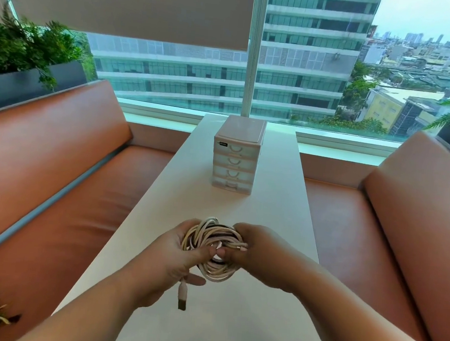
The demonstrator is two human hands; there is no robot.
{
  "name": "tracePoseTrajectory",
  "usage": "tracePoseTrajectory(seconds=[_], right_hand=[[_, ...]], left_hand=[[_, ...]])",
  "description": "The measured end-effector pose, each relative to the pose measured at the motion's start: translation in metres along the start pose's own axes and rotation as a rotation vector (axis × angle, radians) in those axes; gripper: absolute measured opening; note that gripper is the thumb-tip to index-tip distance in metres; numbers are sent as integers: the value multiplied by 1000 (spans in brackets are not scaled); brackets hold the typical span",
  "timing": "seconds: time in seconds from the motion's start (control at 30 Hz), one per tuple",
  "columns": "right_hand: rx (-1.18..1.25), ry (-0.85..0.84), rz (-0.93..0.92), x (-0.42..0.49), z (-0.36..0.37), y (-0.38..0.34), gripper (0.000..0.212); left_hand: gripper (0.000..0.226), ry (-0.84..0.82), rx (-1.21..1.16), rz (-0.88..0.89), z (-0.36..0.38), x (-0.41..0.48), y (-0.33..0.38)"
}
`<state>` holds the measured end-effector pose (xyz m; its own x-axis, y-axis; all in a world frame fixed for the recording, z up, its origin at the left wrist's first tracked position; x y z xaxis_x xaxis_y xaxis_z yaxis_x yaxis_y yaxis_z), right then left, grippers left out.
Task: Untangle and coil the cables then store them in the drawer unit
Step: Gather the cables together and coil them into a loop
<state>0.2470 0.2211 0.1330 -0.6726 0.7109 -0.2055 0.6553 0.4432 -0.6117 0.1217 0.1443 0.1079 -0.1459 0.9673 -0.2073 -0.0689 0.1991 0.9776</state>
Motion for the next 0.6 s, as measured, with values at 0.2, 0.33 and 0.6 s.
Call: tracePoseTrajectory(seconds=[0.2,0.33,0.6], right_hand=[[-28,113,41,3,2,6,23],[-28,193,51,2,5,3,19],[460,-23,57,3,9,4,15]], left_hand=[[31,137,115,35,-2,1,-1],[22,261,226,161,-2,-1,12],[30,343,395,246,-4,-5,23]])
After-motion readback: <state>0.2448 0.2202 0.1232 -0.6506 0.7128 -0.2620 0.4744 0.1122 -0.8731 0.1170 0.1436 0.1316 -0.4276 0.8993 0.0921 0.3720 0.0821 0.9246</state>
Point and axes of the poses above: each hand's wrist, its own x-axis towards the middle knuckle, its own z-axis out of the palm, y = z × x, the point moved 6 cm from there along x, towards the middle knuckle, and after that the axes turned 3 degrees about -x, right-handed, at the moved point
